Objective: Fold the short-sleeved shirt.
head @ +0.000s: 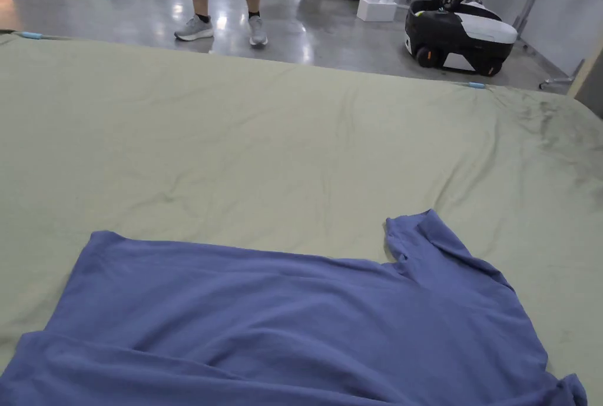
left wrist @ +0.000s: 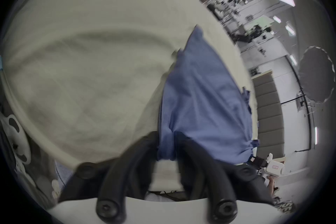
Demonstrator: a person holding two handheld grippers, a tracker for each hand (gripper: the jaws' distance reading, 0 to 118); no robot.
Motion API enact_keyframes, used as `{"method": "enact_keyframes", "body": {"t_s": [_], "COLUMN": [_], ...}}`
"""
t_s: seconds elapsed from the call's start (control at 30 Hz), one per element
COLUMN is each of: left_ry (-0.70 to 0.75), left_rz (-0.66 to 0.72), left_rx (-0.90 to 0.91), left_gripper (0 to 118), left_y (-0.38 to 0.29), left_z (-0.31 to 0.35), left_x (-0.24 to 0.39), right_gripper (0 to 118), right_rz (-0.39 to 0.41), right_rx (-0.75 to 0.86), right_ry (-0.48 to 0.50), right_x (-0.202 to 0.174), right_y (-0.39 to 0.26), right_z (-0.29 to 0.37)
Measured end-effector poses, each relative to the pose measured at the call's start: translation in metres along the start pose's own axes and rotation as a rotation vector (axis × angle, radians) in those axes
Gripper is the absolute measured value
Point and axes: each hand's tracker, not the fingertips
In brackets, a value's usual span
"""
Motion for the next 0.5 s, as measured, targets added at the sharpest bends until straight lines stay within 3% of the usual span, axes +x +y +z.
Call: {"method": "enact_keyframes", "body": {"t_s": [0.03, 0.07, 0.13, 0.17, 0.2, 0.23, 0.27, 0.3, 0.33, 0.4, 0.5], "left_ry": [-0.001, 0.004, 0.022, 0.038, 0.036, 0.025, -0.008, -0.039, -0.056, -0.103, -0.046], "left_rz": [-0.054, -0.116, -0.191, -0.208, -0.191, -0.177, -0.146, -0.109, -0.105, -0.059, -0.132], "left_rx": [0.052, 0.104, 0.224, 0.249, 0.242, 0.224, 0.207, 0.185, 0.163, 0.078, 0.078], "left_gripper": [94, 100, 100, 94, 73, 32, 32, 15, 0, 0, 0], "left_y": [-0.001, -0.002, -0.005, -0.004, -0.002, 0.001, 0.003, 0.006, 0.011, 0.034, 0.080], "left_z": [0.014, 0.029, 0.059, 0.067, 0.069, 0.069, 0.065, 0.056, 0.049, 0.026, -0.012], "left_x": [0.007, 0.016, 0.033, 0.040, 0.045, 0.048, 0.051, 0.051, 0.050, 0.032, 0.042], "right_gripper": [98, 100, 100, 98, 86, 52, 52, 36, 5, 3, 3], "right_rz": [0.001, 0.027, 0.073, 0.089, 0.092, 0.093, 0.122, 0.165, 0.203, 0.293, 0.280], "right_rx": [0.047, 0.147, 0.320, 0.360, 0.366, 0.336, 0.286, 0.256, 0.250, 0.153, 0.096], "right_ry": [-0.017, -0.022, -0.053, -0.063, -0.057, -0.039, -0.001, 0.021, -0.011, 0.028, 0.141], "right_x": [-0.004, -0.007, -0.017, -0.024, -0.031, -0.036, -0.043, -0.049, -0.054, -0.071, -0.081], "right_y": [0.000, -0.002, -0.008, -0.012, -0.015, -0.017, -0.018, -0.020, -0.023, -0.025, -0.026], "right_z": [0.020, 0.042, 0.079, 0.091, 0.098, 0.099, 0.095, 0.083, 0.076, 0.060, 0.030]}}
